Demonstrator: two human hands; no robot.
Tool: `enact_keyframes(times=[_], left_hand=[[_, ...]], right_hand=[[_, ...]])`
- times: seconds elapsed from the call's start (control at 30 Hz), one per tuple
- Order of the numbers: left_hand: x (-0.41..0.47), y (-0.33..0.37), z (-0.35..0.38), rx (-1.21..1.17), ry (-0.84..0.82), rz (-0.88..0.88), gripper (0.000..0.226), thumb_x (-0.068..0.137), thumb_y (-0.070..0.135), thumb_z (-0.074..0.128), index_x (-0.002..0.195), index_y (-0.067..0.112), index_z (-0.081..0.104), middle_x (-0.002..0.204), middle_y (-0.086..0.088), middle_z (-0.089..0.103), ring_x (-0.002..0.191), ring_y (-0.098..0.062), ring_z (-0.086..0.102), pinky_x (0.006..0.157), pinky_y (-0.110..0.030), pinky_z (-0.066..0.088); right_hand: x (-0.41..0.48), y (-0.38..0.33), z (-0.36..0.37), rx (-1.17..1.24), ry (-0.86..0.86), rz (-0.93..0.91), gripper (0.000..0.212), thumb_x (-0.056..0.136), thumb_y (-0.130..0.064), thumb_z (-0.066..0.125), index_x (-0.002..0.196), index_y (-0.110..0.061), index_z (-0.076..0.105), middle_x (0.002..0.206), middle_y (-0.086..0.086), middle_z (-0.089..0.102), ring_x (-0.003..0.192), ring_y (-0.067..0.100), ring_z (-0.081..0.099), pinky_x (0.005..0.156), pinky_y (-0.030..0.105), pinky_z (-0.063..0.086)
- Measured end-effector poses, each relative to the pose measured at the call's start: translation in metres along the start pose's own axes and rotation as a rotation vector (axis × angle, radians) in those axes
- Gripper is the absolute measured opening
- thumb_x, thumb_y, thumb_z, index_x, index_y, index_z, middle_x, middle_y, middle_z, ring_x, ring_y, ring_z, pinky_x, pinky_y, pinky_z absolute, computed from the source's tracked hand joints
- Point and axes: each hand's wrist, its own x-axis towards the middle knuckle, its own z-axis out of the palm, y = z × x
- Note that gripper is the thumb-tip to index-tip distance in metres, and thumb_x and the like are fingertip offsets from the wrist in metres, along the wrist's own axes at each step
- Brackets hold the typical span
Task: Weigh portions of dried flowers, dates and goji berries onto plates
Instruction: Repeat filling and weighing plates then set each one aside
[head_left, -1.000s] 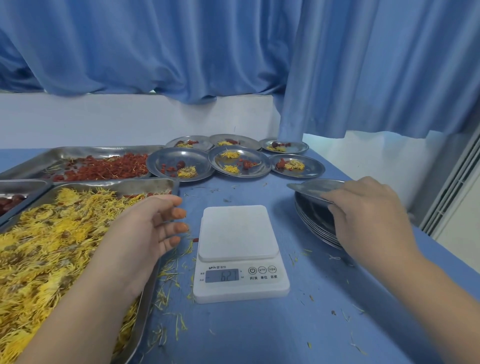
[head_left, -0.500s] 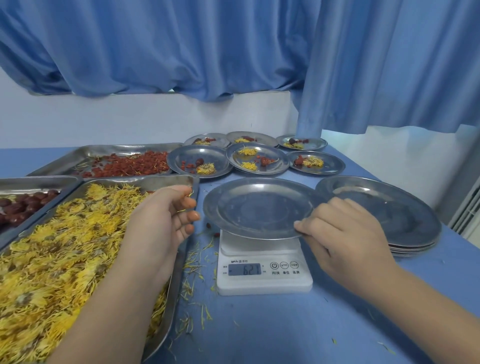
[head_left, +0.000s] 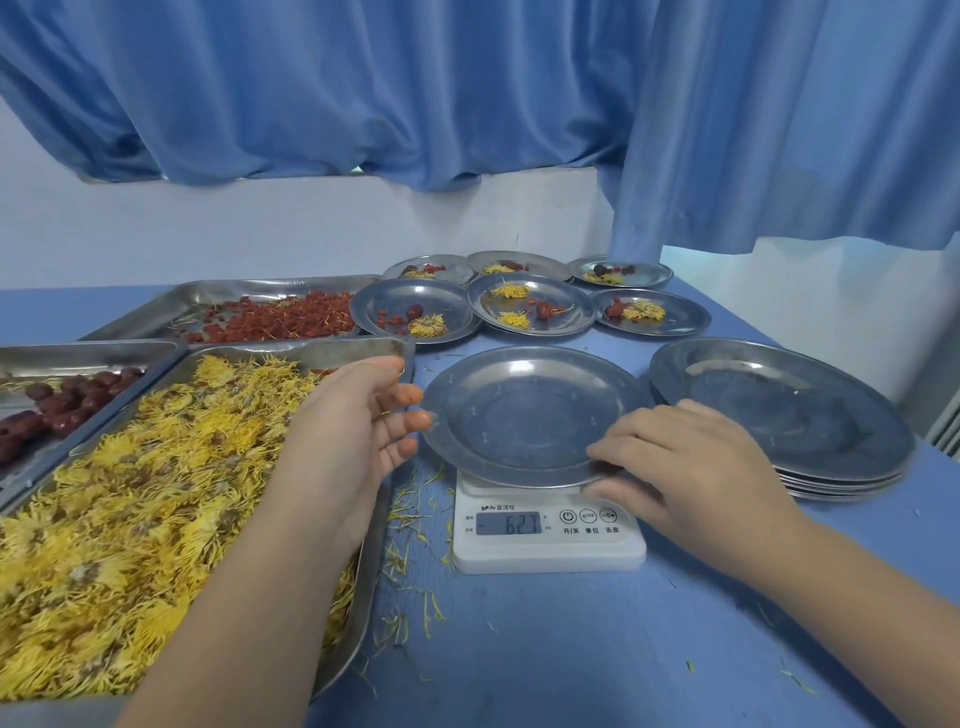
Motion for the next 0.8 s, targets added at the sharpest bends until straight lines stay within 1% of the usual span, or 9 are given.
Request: enact_keyframes(times=[0.13, 0.27, 0.37, 0.4, 0.47, 0.53, 0.6, 0.7, 0.8], left_hand=[[0.001, -0.001, 0.0, 0.008, 0.002, -0.003, 0.014, 0.095, 0.019, 0.052, 0.105, 0.018, 0.063, 0.059, 0.007, 0.064, 0.055, -0.009, 0.064, 0.06, -0.027, 0.048], [0.001, -0.001, 0.0, 0.017, 0.005, -0.009, 0.014, 0.096, 0.019, 0.052, 0.105, 0.019, 0.063, 0.059, 0.007, 0.064, 0.056, -0.01, 0.065, 0.061, -0.027, 0.049], [0.001, -0.001, 0.0, 0.018, 0.009, -0.012, 0.014, 0.096, 0.018, 0.051, 0.104, 0.018, 0.062, 0.059, 0.006, 0.064, 0.055, -0.009, 0.065, 0.061, -0.027, 0.048], [0.002, -0.001, 0.0, 0.02, 0.01, -0.012, 0.014, 0.095, 0.018, 0.051, 0.104, 0.018, 0.062, 0.059, 0.006, 0.064, 0.054, -0.009, 0.065, 0.06, -0.027, 0.048], [0.002, -0.001, -0.001, 0.025, 0.01, -0.011, 0.014, 0.095, 0.018, 0.051, 0.104, 0.018, 0.063, 0.06, 0.006, 0.064, 0.054, -0.01, 0.064, 0.059, -0.026, 0.049], [0.002, -0.001, -0.001, 0.029, 0.008, -0.015, 0.014, 0.095, 0.019, 0.052, 0.103, 0.018, 0.062, 0.06, 0.006, 0.064, 0.055, -0.01, 0.064, 0.057, -0.025, 0.049], [0.001, -0.001, -0.001, 0.029, 0.003, -0.021, 0.012, 0.095, 0.019, 0.052, 0.102, 0.018, 0.062, 0.059, 0.006, 0.064, 0.055, -0.01, 0.064, 0.057, -0.025, 0.048], [0.001, 0.0, 0.0, 0.03, -0.004, -0.024, 0.012, 0.095, 0.02, 0.052, 0.102, 0.019, 0.062, 0.059, 0.006, 0.063, 0.055, -0.01, 0.063, 0.058, -0.026, 0.047], [0.0, 0.0, 0.0, 0.03, -0.006, -0.03, 0.012, 0.095, 0.02, 0.053, 0.102, 0.019, 0.062, 0.059, 0.006, 0.063, 0.054, -0.01, 0.063, 0.058, -0.026, 0.046]], right_hand=[[-0.001, -0.002, -0.004, 0.065, -0.034, 0.09, 0.033, 0.088, -0.044, 0.056, 0.085, -0.016, 0.073, 0.082, -0.003, 0.068, 0.067, 0.02, 0.065, 0.058, 0.03, 0.049], [0.001, -0.01, -0.004, 0.134, -0.075, 0.232, 0.024, 0.082, -0.039, 0.071, 0.086, -0.016, 0.073, 0.083, -0.005, 0.066, 0.07, 0.018, 0.064, 0.057, 0.023, 0.045], [0.0, -0.012, -0.012, 0.23, -0.113, 0.243, 0.026, 0.08, -0.04, 0.07, 0.092, -0.016, 0.073, 0.088, -0.005, 0.064, 0.073, 0.017, 0.062, 0.057, 0.03, 0.051], [0.0, -0.011, -0.016, 0.269, -0.125, 0.24, 0.027, 0.081, -0.042, 0.068, 0.092, -0.017, 0.072, 0.087, -0.007, 0.062, 0.071, 0.014, 0.06, 0.056, 0.032, 0.052], [0.0, -0.008, -0.026, 0.319, -0.162, 0.244, 0.027, 0.082, -0.048, 0.068, 0.086, -0.022, 0.071, 0.079, -0.017, 0.053, 0.064, 0.003, 0.049, 0.053, 0.033, 0.049], [-0.001, -0.002, -0.035, 0.345, -0.235, 0.245, 0.027, 0.08, -0.054, 0.063, 0.078, -0.028, 0.068, 0.067, -0.02, 0.045, 0.058, -0.002, 0.043, 0.05, 0.031, 0.046], [-0.002, 0.002, -0.041, 0.367, -0.357, 0.254, 0.033, 0.077, -0.066, 0.057, 0.078, -0.034, 0.067, 0.058, -0.014, 0.047, 0.055, 0.003, 0.046, 0.051, 0.031, 0.046], [-0.002, 0.002, -0.042, 0.394, -0.545, 0.321, 0.043, 0.071, -0.075, 0.053, 0.09, -0.039, 0.068, 0.062, -0.009, 0.054, 0.062, 0.01, 0.054, 0.056, 0.034, 0.048], [-0.003, -0.001, -0.035, 0.436, -0.634, 0.353, 0.04, 0.067, -0.071, 0.06, 0.094, -0.041, 0.067, 0.067, -0.011, 0.058, 0.064, 0.01, 0.056, 0.059, 0.033, 0.049]])
